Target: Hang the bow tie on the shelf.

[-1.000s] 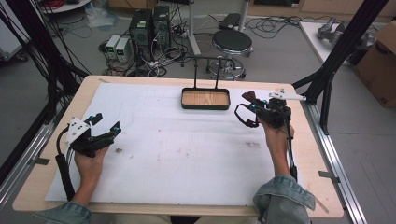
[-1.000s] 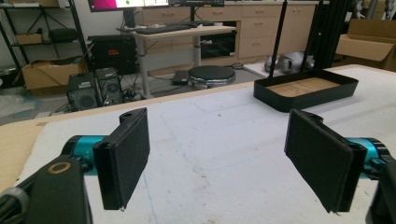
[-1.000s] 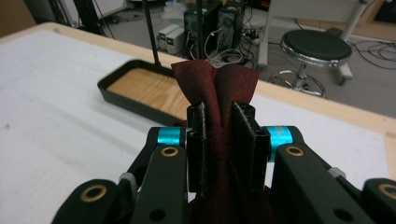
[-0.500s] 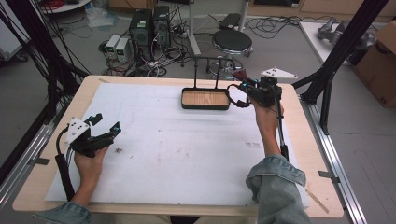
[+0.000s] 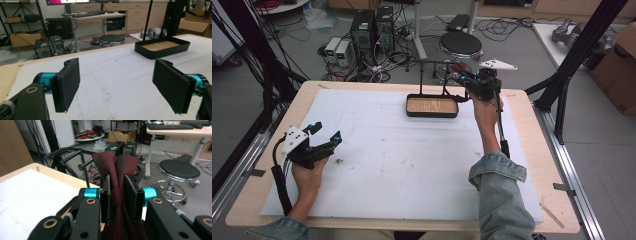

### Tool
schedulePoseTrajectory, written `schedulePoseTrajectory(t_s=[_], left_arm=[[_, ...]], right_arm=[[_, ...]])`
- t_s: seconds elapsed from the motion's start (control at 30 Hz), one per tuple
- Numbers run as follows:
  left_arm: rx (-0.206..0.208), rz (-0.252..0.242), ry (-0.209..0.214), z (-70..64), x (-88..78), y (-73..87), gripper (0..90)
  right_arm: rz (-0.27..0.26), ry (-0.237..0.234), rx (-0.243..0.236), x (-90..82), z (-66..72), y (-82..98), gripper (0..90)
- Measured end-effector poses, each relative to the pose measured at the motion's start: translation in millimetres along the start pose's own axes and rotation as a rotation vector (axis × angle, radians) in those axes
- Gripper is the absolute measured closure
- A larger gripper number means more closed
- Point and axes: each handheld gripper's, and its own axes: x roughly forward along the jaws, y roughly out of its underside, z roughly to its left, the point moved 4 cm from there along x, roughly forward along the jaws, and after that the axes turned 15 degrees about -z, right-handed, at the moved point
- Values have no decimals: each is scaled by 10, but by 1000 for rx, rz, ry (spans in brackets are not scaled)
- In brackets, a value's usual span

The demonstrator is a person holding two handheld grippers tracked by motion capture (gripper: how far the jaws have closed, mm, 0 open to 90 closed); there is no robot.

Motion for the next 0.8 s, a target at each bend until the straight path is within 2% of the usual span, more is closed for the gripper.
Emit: schedulePoseTrajectory(t_s=[0.17,0.23,0.33,0.47,0.7,0.8], left_arm=[[-2,-3,3,0,2,3,226],[-3,-1,2,-2,5,5,226],[1,1,6,-3,1,3,226],[-3,-1,6,-4,1,4,226],[-1,1,8,-12,5,8,227],[0,1,8,-13,5,8,227]], right_arm=[[-15,14,4,105,-47,-7,755],[-3,17,9,145,-47,-15,755],[-22,18,9,207,-47,-18,755],[-21,37,12,230,-91,13,755],[-69,54,65,230,-253,36,753],[-72,60,86,232,-303,58,750]])
